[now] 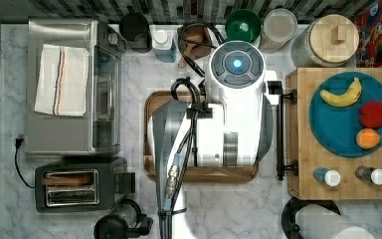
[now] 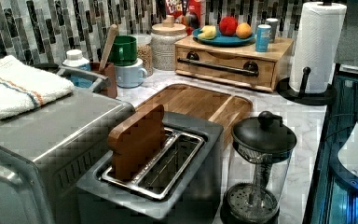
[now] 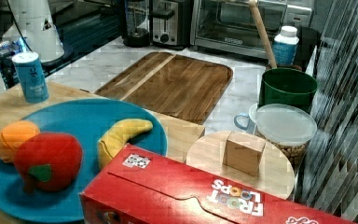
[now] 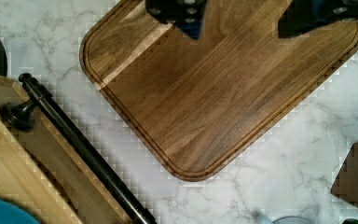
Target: Open the drawer.
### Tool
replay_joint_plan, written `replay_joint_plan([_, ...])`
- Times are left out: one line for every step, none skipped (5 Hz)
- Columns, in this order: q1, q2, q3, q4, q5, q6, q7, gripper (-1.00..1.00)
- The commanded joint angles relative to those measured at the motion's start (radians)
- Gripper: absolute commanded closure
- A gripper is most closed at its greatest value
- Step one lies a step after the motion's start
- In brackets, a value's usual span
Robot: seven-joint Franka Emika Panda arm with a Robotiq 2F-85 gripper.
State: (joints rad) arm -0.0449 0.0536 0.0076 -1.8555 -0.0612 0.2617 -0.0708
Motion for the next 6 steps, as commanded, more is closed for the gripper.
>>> replay_joint_plan([-0.003,0.001,0.001,0.0,-0.001,0.002,-0.001,-1.0])
replay_joint_plan([-0.015,-0.014,0.004,-0.038,0.01,0.03,-0.086,-1.0])
replay_joint_plan([-0.028,-0.037,-0.002,-0.086,-0.005,0.047,-0.206,-1.0])
replay_joint_plan([-0.056,-0.046,-0.023,-0.119,0.024,0.045,-0.423,-1.0])
replay_joint_plan([-0.072,-0.056,-0.048,-0.129,-0.009,0.05,-0.567,-1.0])
replay_joint_plan([-0.102,-0.062,-0.057,-0.191,-0.012,0.106,-0.69,-1.0])
